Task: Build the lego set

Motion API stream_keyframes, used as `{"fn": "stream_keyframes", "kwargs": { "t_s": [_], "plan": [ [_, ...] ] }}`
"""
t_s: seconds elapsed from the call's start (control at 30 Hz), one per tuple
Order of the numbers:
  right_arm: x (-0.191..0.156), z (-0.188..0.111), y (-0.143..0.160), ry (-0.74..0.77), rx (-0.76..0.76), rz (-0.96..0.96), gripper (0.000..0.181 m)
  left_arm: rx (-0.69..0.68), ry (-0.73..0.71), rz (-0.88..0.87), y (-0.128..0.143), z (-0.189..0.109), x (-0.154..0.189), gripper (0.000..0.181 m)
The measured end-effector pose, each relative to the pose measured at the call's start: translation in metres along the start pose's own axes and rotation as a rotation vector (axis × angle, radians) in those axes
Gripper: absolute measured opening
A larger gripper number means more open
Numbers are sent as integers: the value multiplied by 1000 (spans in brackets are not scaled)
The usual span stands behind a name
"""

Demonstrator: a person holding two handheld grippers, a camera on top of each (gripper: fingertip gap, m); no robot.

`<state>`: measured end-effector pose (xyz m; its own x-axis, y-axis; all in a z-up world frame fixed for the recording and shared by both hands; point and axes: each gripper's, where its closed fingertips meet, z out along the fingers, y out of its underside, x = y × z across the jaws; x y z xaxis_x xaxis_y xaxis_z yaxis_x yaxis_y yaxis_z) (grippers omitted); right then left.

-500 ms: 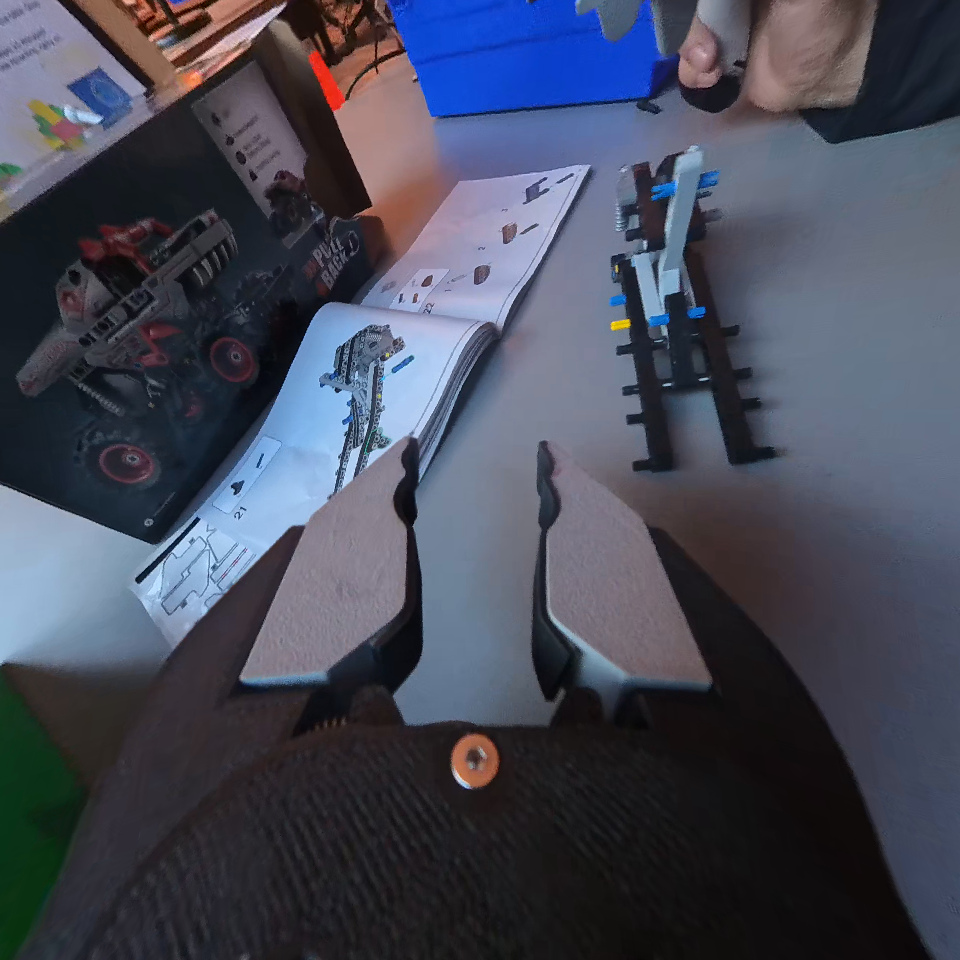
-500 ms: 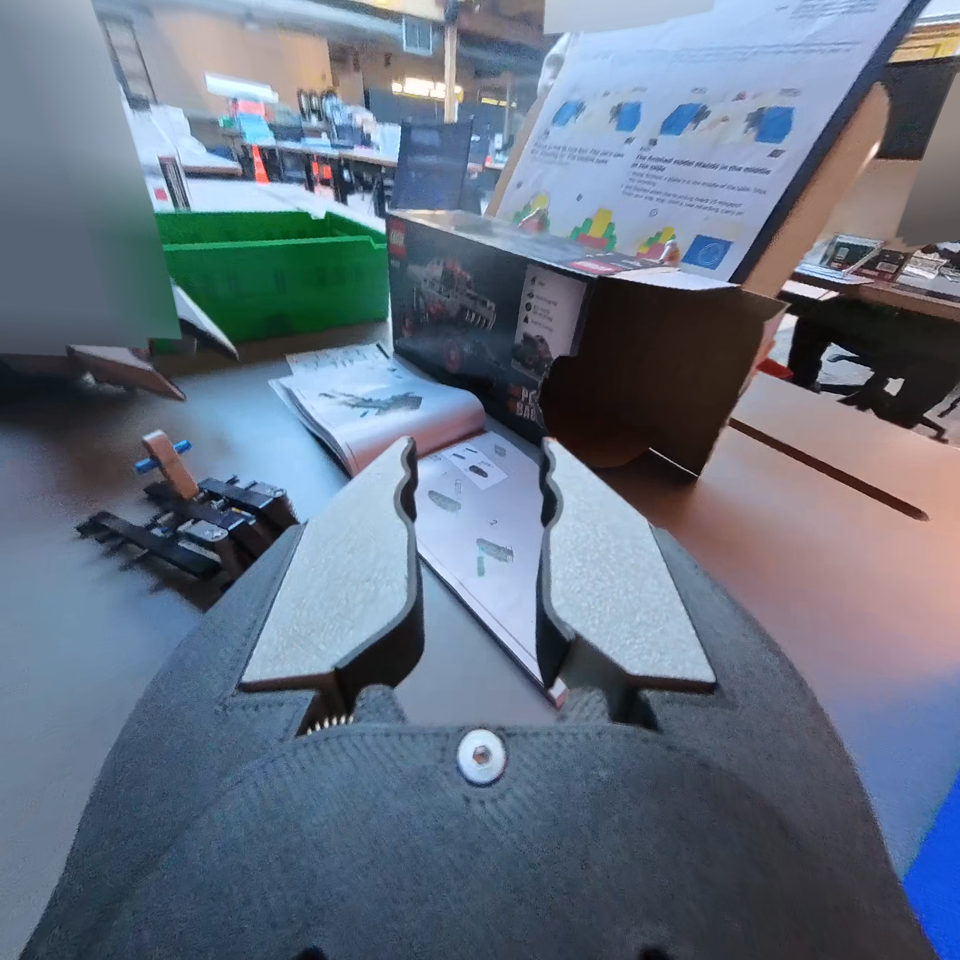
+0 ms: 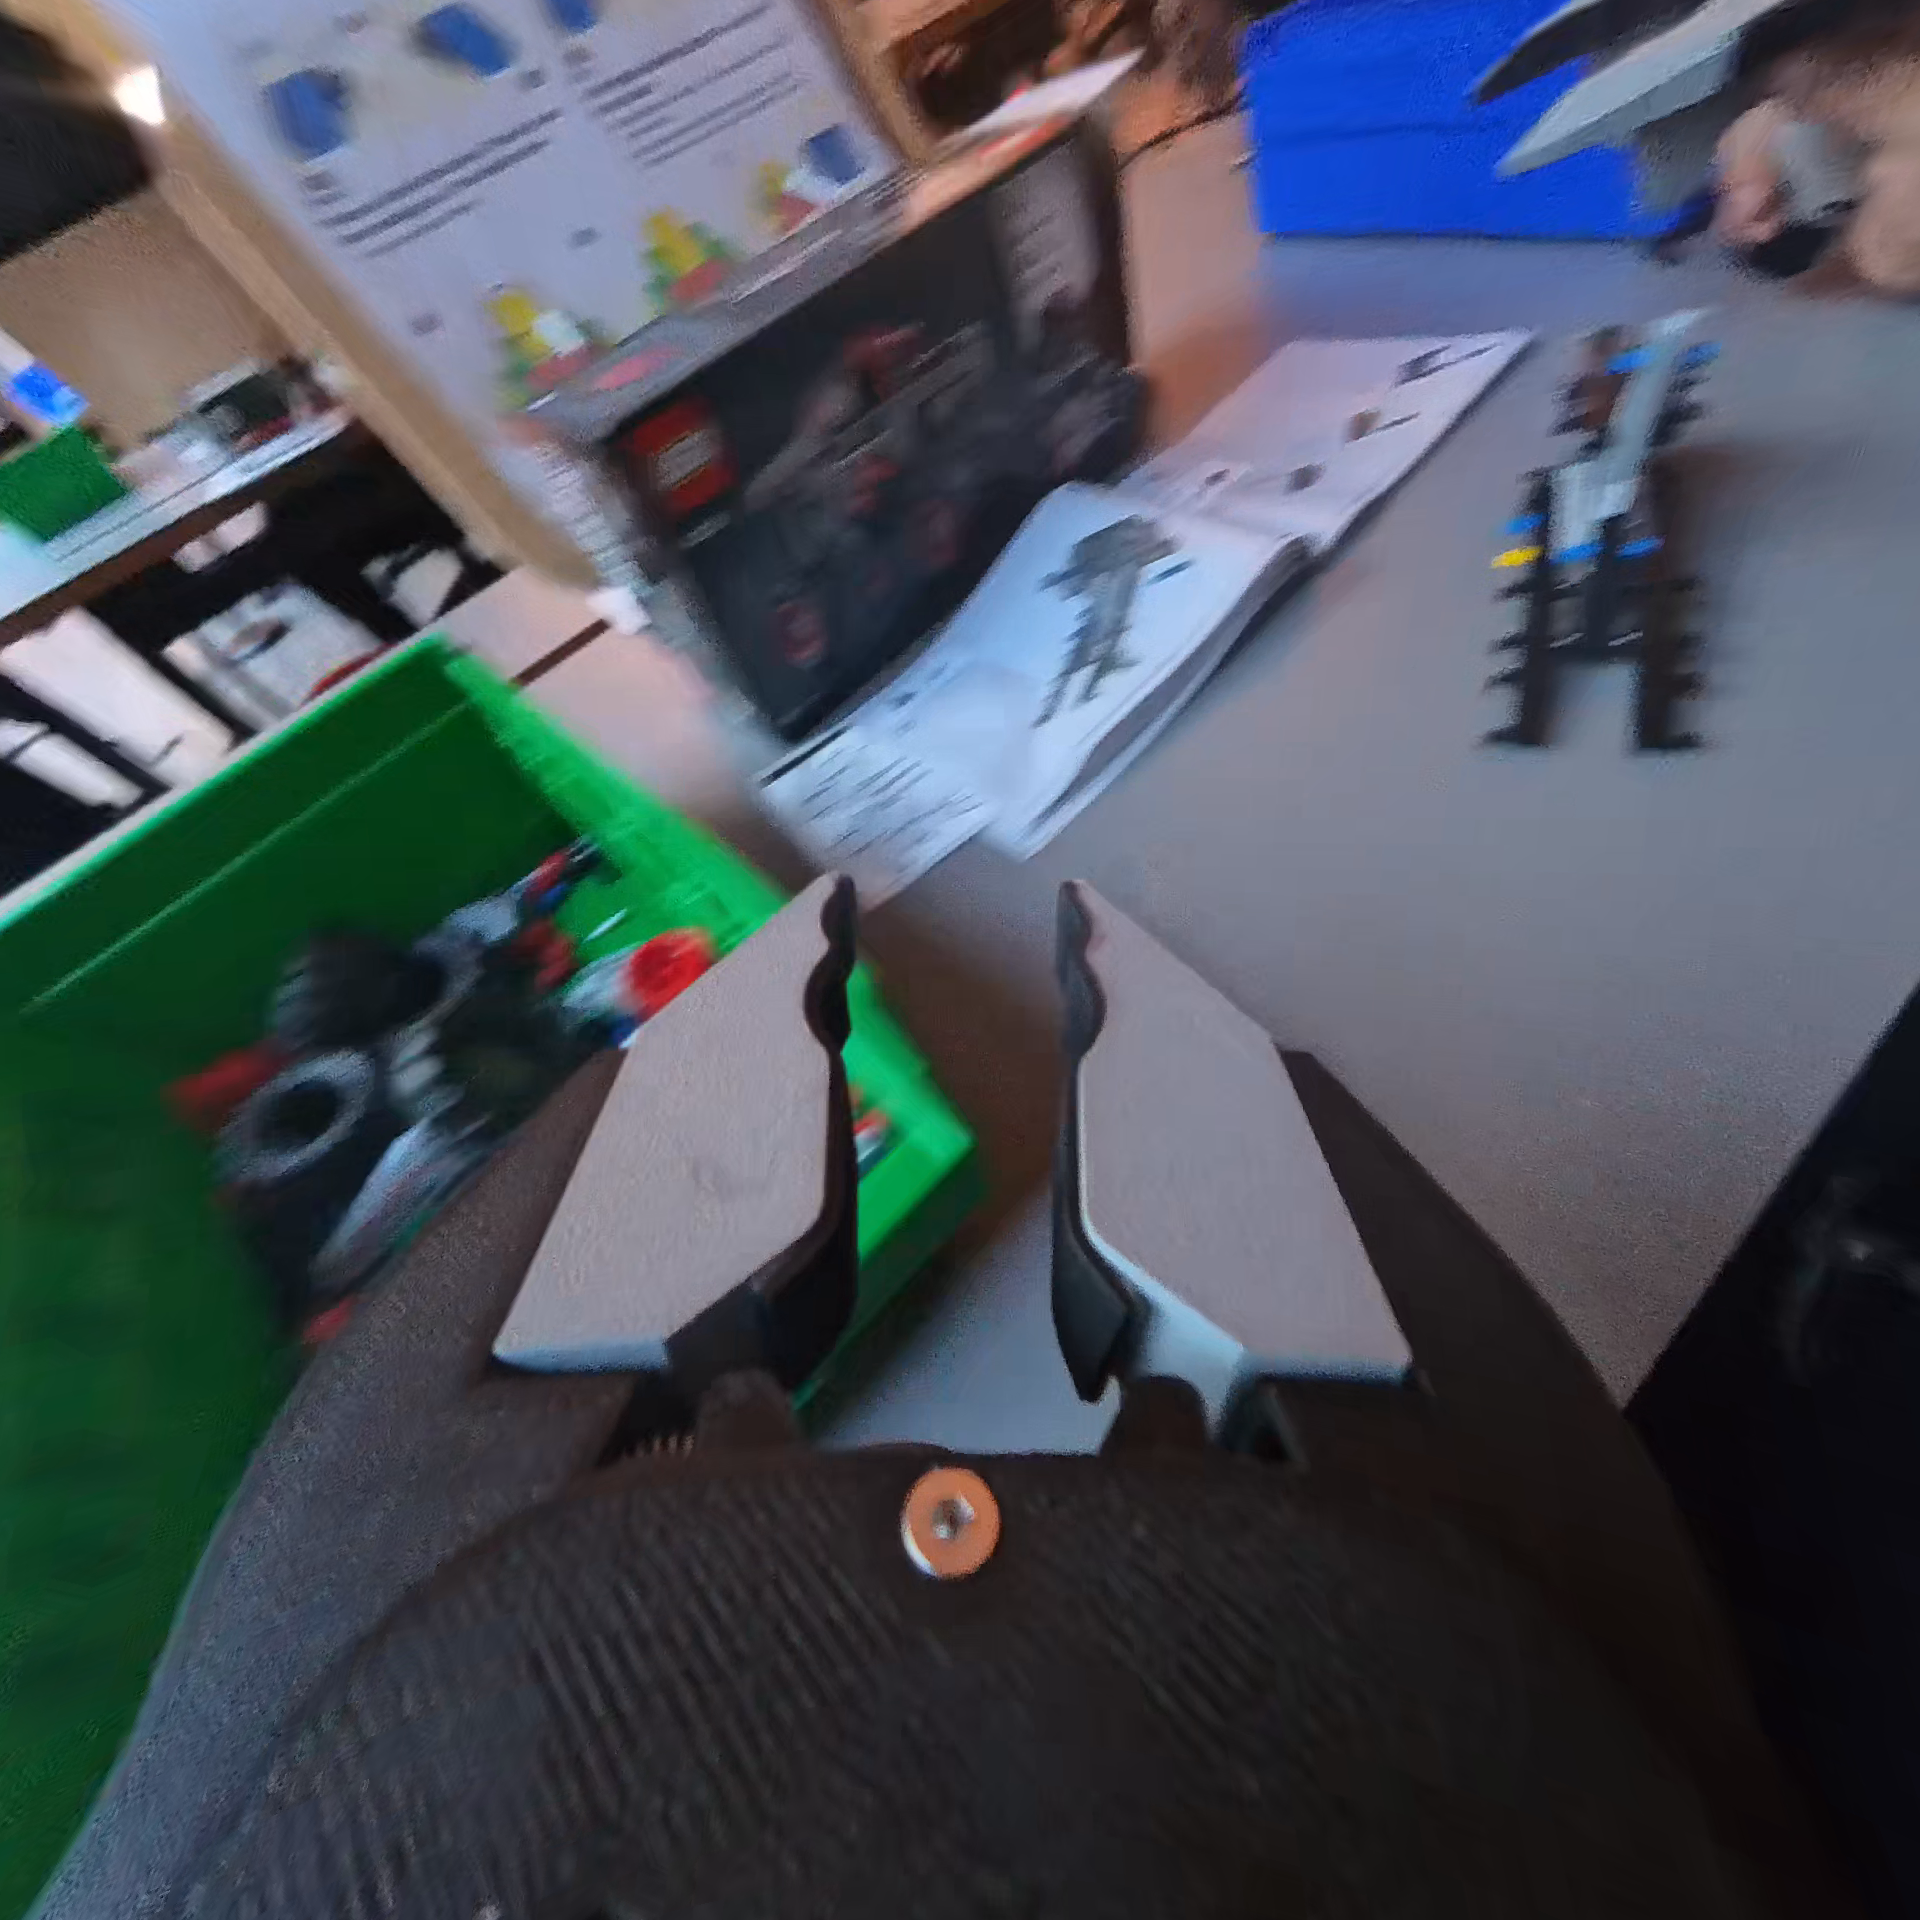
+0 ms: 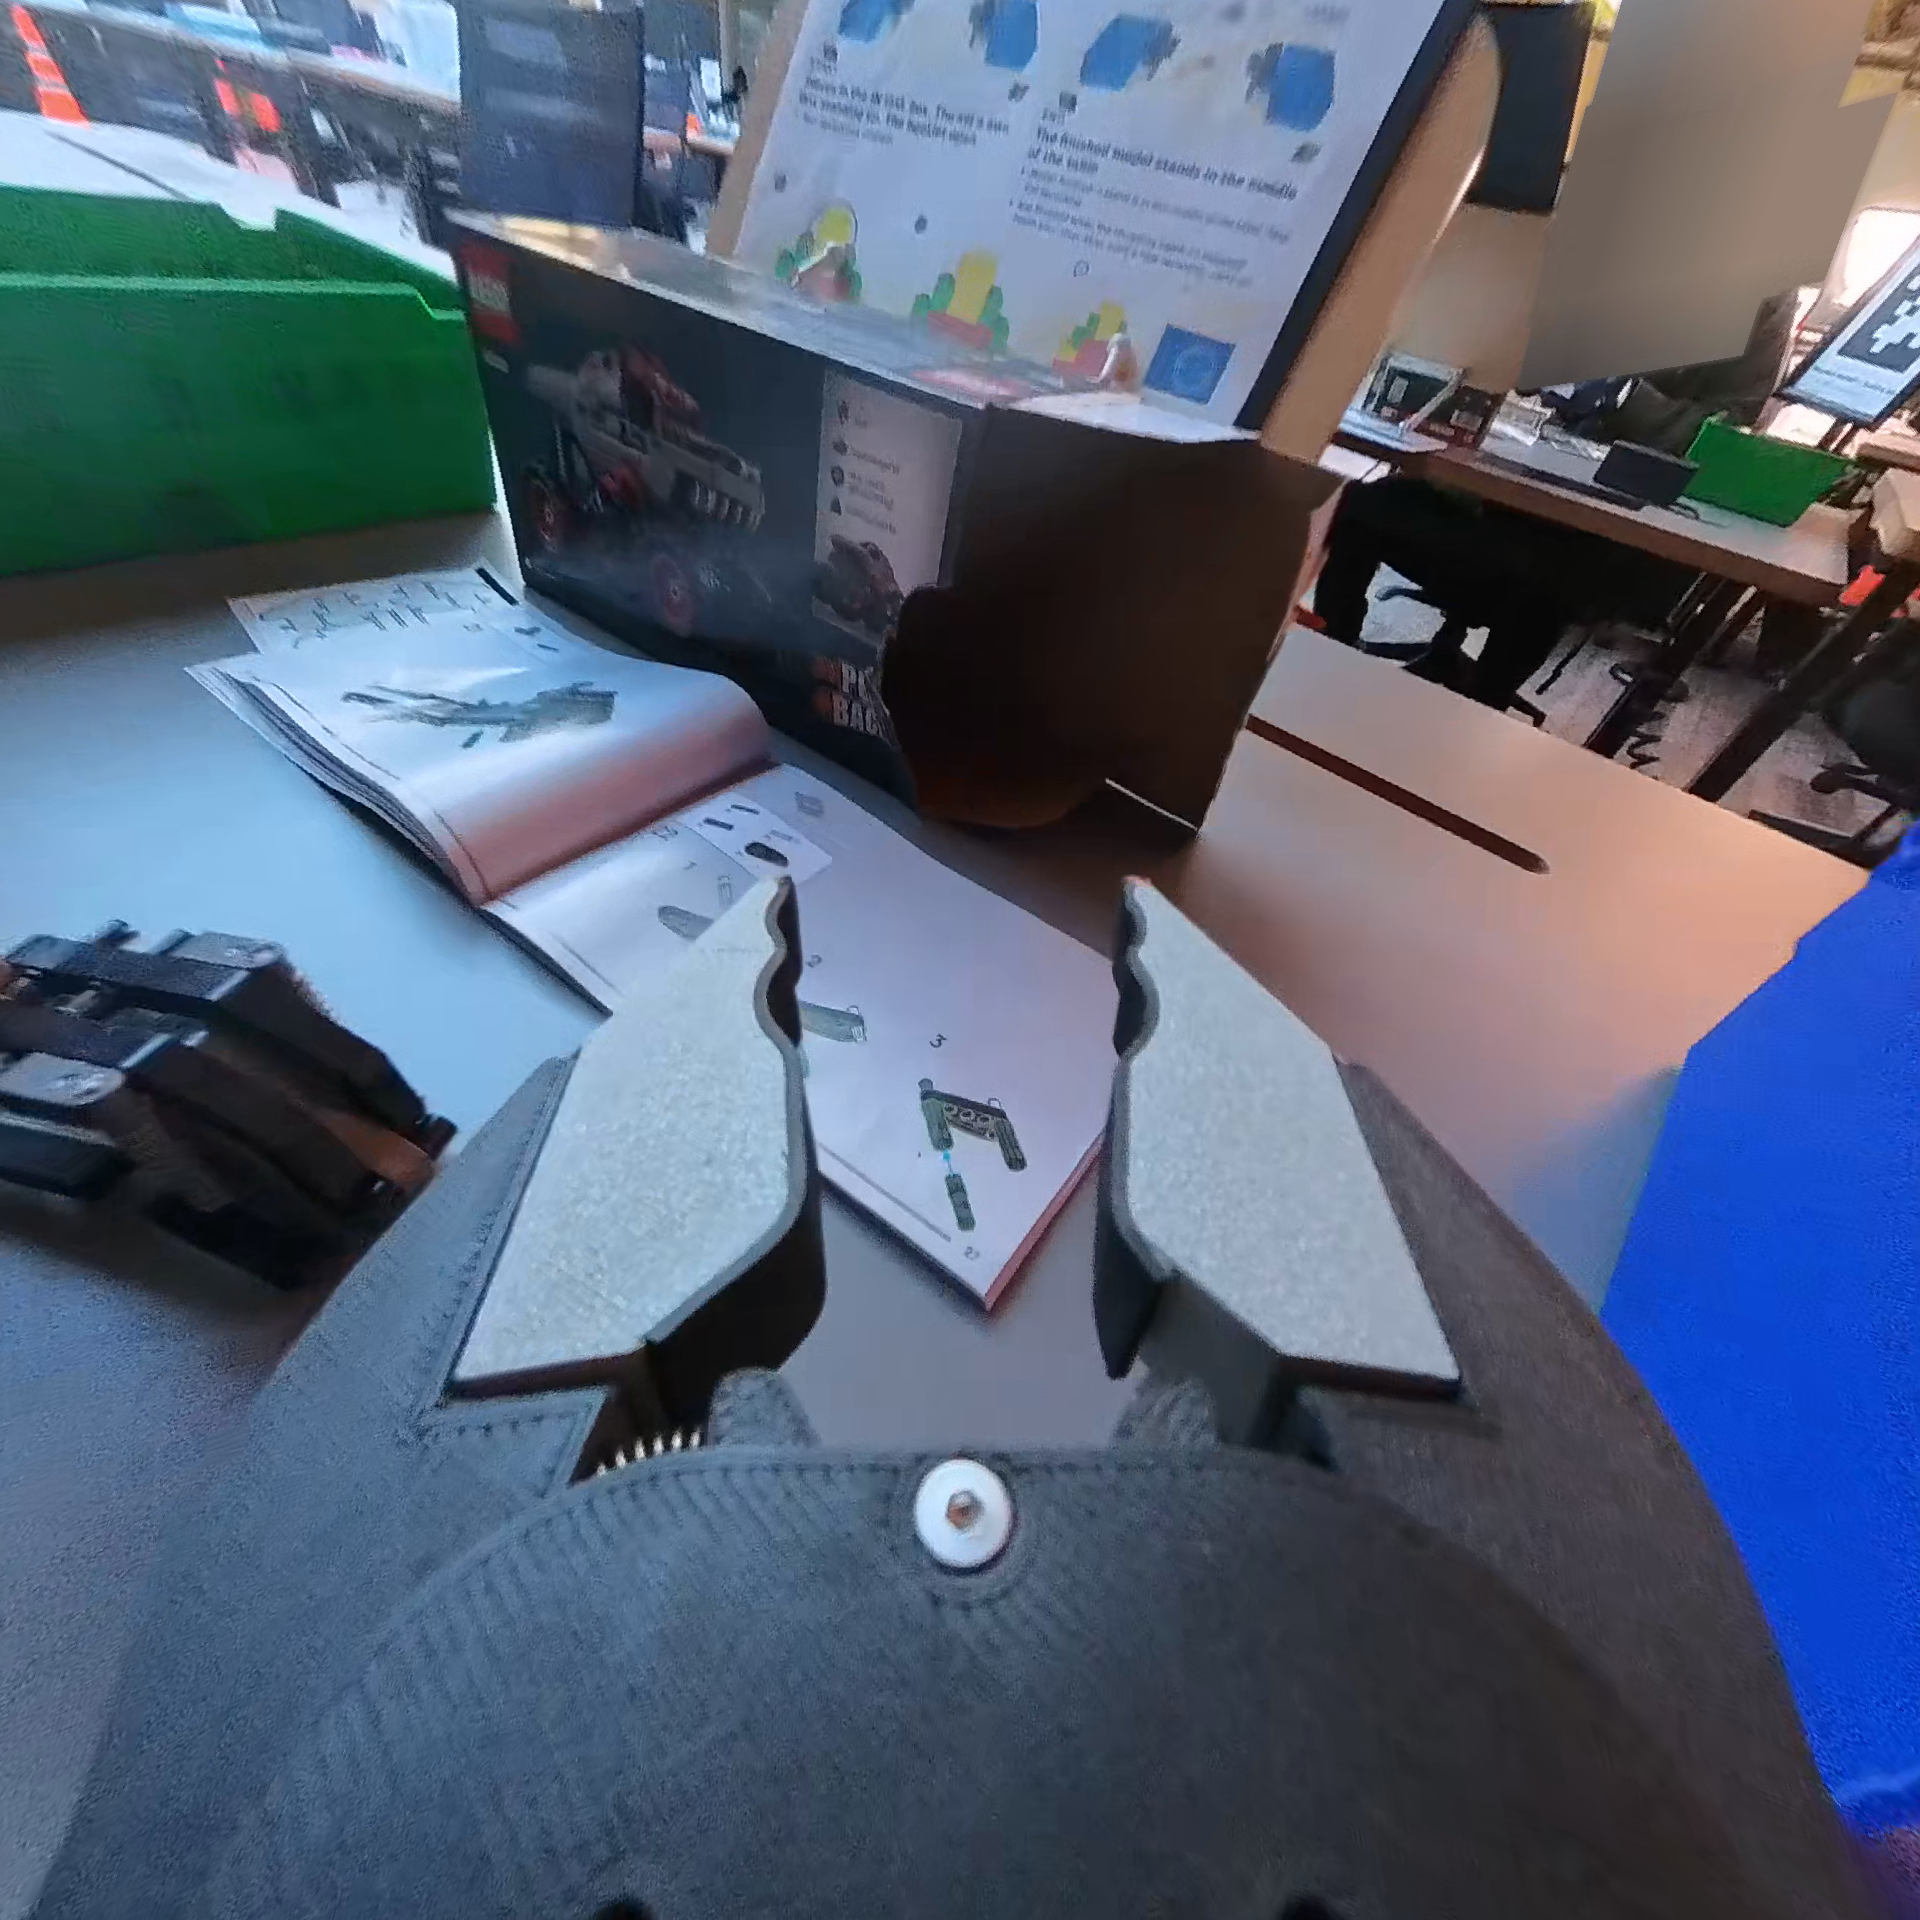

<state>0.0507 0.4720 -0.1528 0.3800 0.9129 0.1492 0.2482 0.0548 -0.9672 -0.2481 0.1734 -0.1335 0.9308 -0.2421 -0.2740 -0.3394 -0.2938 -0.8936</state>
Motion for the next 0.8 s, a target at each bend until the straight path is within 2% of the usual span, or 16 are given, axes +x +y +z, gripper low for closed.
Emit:
{"fn": "stream_keyframes", "kwargs": {
  "t_s": [0.13,0.23,0.33,0.43,0.6,0.7,0.8],
  "plan": [
    [6,9,6,31,-48,-26,56,-237,-157,-51,40,-38,-107,35],
    [10,12,4,65,-45,-45,55,-454,-160,-98,73,-26,-151,36],
    [9,17,5,64,-55,-45,55,-617,-90,-71,95,7,-159,35],
    [3,16,4,38,-49,-46,55,-761,8,-92,112,26,-148,36],
    [-5,0,-13,28,31,-60,53,-813,117,-128,115,37,-128,43],
    [-9,-7,-23,11,84,-44,52,-834,100,-182,115,47,-134,51],
    [-12,-10,-28,-10,112,-37,52,-877,1,-205,120,55,-155,56]
  ]
}}
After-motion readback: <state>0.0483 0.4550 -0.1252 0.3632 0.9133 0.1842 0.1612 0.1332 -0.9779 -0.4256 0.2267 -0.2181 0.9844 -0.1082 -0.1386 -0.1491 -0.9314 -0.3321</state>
